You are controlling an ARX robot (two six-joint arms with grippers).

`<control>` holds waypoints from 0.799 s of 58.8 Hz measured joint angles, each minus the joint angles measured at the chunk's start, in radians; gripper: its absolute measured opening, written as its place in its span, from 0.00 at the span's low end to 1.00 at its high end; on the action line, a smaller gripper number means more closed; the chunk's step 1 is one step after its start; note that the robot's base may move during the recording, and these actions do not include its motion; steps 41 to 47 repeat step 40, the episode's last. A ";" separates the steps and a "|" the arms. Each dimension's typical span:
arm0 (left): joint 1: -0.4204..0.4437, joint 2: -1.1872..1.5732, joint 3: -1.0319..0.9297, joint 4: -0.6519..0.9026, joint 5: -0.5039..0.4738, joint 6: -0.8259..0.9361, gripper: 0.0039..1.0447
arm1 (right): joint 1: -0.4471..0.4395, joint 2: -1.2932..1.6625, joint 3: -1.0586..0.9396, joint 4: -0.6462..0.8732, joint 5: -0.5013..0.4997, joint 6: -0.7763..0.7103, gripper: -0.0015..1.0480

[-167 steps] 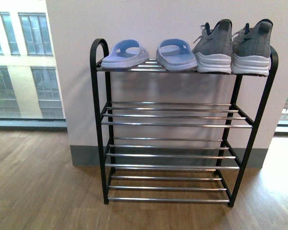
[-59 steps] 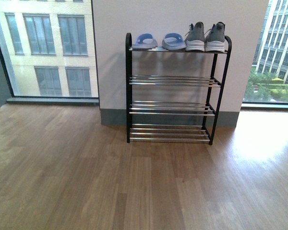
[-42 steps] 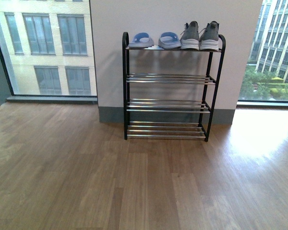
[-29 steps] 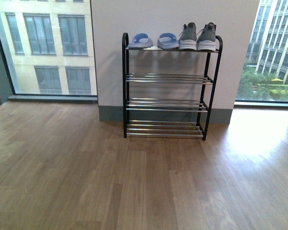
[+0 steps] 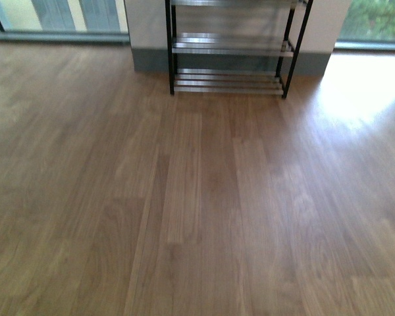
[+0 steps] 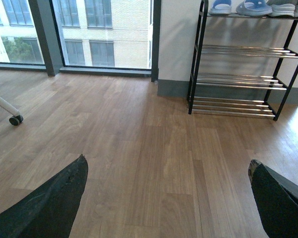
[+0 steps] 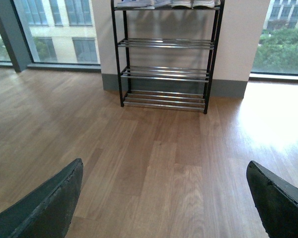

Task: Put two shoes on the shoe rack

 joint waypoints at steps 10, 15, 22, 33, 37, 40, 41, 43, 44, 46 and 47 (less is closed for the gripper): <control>0.000 0.000 0.000 0.000 0.000 0.000 0.91 | 0.000 0.000 0.000 0.000 0.000 0.000 0.91; 0.000 0.000 0.000 0.000 0.000 0.000 0.91 | 0.000 0.000 0.000 0.000 0.000 0.000 0.91; 0.000 0.000 0.000 0.000 0.000 0.000 0.91 | 0.000 0.000 0.000 0.000 0.000 0.000 0.91; 0.000 0.000 0.000 0.000 0.000 0.000 0.91 | 0.000 0.000 0.000 0.000 0.000 0.000 0.91; 0.000 0.000 0.000 0.000 0.000 0.000 0.91 | 0.000 0.000 0.000 0.000 0.000 0.000 0.91; 0.000 0.000 0.000 0.000 0.000 0.000 0.91 | 0.000 0.000 0.000 0.000 0.000 0.000 0.91; 0.000 0.000 0.000 0.000 0.000 0.000 0.91 | 0.000 0.000 0.000 0.000 0.000 0.000 0.91; 0.000 0.000 0.000 0.000 0.000 0.000 0.91 | 0.000 0.000 0.000 0.000 0.000 0.000 0.91; 0.000 0.000 0.000 0.000 0.000 0.000 0.91 | 0.000 0.000 0.000 0.000 0.000 0.000 0.91; 0.000 0.000 0.000 0.000 0.000 0.000 0.91 | 0.000 0.000 0.000 0.000 0.000 0.000 0.91; 0.000 0.000 0.000 0.000 0.000 0.000 0.91 | 0.000 0.000 0.000 0.000 0.000 0.000 0.91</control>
